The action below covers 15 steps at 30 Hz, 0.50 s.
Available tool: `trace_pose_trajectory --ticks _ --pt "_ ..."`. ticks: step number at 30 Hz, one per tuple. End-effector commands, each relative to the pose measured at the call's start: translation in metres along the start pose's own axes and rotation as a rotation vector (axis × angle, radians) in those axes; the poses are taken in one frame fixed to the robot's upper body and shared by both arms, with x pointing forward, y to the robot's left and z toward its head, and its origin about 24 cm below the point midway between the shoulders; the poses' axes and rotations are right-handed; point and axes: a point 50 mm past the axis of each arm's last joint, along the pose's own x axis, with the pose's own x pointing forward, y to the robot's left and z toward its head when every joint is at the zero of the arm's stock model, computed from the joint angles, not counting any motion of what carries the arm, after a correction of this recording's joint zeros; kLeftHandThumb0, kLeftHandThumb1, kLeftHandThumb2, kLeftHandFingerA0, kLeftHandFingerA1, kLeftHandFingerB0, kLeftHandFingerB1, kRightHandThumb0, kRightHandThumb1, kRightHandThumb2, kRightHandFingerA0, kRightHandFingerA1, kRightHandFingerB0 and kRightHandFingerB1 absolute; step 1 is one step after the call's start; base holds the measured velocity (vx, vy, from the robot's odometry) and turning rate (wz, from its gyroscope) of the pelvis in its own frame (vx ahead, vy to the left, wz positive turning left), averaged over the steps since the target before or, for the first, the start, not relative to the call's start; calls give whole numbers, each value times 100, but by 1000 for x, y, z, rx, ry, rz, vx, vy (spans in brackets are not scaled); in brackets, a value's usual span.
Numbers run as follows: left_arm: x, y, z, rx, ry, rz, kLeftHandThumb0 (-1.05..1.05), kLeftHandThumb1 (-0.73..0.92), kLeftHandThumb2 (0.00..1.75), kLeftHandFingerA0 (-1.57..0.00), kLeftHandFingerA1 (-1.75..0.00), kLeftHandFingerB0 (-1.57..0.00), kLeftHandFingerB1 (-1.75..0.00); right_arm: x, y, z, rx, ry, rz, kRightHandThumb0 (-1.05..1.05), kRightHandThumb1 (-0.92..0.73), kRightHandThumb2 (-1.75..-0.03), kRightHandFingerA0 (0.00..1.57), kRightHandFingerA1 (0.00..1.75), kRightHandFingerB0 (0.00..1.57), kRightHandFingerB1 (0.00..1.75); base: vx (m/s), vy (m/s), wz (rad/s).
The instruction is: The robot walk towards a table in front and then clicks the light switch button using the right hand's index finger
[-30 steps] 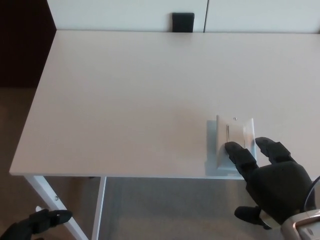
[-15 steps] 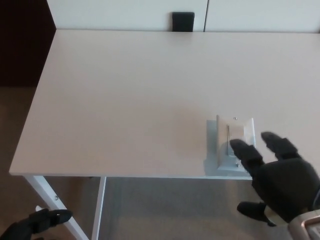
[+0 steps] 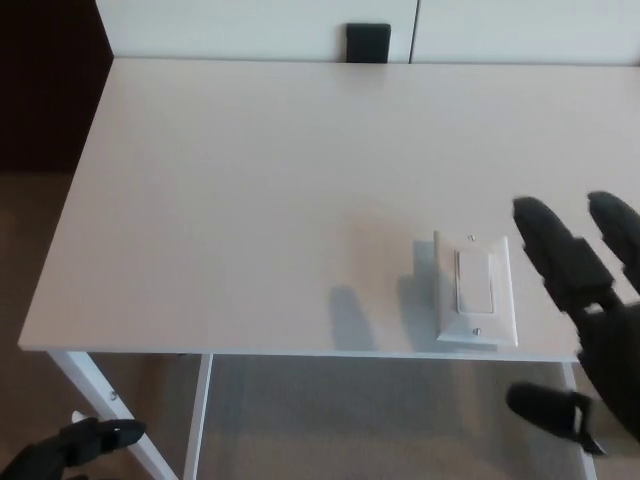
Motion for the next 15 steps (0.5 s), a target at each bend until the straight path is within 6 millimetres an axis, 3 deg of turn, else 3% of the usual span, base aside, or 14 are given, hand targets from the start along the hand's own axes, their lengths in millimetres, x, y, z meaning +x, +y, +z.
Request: trace_pose_trajectory --ticks 1,6,7,10,12,15 --pt "-1 5 -2 30 29 13 -1 67 58 -53 -47 -38 -41 -34 10 -9 93 0 132 -93 -59 -92 0 10 0 0 0 0 0" --pt "-2 5 -6 30 41 6 -1 67 58 -52 -47 -37 -41 -65 37 -30 48 102 340 -93 -62 -91 0 9 0 0 0 0 0" --pt "-3 5 -6 28 41 6 -1 67 58 -52 -47 -38 -41 -68 39 -31 40 103 356 -84 -60 -89 0 11 2 10 0 0 0" --pt "-2 4 -7 20 43 11 -2 66 58 -53 -47 -39 -41 -79 57 -38 69 134 435 -91 -63 -93 0 10 2 6 0 0 0" --pt "-2 3 -10 13 48 14 -3 66 58 -53 -47 -38 -41 -80 78 -48 234 164 402 -85 -54 -86 0 17 10 20 0 0 0" --pt "-5 1 -15 -2 60 20 -3 66 58 -53 -47 -38 -41 -86 111 -62 502 286 440 -76 -54 -90 0 23 0 22 0 0 0"
